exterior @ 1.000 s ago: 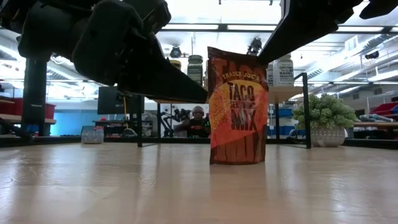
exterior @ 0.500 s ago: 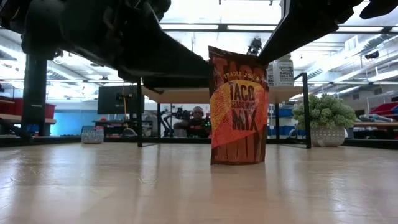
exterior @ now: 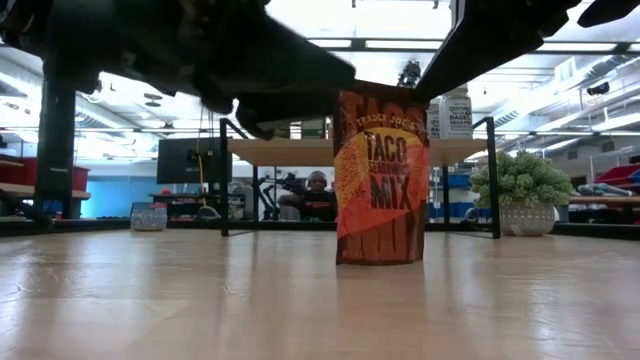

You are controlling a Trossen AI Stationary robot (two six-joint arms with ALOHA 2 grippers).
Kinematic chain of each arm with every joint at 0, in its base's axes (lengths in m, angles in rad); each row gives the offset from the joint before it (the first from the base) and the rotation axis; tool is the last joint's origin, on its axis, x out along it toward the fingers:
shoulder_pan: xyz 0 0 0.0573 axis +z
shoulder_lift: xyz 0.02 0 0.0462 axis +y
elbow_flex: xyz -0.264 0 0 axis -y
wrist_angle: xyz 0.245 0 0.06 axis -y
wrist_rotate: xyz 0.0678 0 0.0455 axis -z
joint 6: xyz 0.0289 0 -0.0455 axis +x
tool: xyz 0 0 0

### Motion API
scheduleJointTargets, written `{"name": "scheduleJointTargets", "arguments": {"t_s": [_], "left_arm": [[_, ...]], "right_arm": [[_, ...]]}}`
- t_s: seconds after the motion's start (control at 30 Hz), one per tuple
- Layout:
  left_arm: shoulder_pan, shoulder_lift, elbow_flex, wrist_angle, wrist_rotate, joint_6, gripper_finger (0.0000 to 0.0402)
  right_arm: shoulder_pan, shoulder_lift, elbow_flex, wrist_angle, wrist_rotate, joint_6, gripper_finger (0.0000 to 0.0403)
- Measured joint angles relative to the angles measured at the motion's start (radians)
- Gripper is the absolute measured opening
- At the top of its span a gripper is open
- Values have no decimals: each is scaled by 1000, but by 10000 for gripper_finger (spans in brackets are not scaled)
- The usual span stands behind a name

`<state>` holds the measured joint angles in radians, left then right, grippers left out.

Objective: Shelf spices
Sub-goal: Put the brown seasoning bag on the shelf

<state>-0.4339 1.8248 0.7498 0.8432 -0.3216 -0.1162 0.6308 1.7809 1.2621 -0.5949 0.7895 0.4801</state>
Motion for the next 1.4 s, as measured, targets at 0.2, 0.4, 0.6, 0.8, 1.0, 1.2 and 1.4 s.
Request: {"name": "scheduleJointTargets", "arguments": {"t_s": [0.2, 0.4, 0.6, 0.8, 1.0, 1.2, 1.4], "left_arm": [[24, 0, 0, 51, -45, -1, 223], [34, 0, 0, 19, -27, -65, 223], [34, 0, 0, -31, -25, -124, 223], [35, 0, 0, -25, -25, -124, 207], [35, 0, 0, -25, -25, -124, 137], [35, 0, 0, -26, -25, -124, 50], [35, 0, 0, -26, -25, -123, 8]], "right_arm": [[0, 0, 0, 3, 0, 0, 0], [0, 0, 0, 5, 0, 0, 0], [0, 0, 0, 6, 0, 0, 0], [0, 0, 0, 6, 0, 0, 0], [0, 0, 0, 6, 0, 0, 0], [0, 0, 0, 6, 0, 0, 0], [0, 0, 0, 14, -32, 0, 3]]}}
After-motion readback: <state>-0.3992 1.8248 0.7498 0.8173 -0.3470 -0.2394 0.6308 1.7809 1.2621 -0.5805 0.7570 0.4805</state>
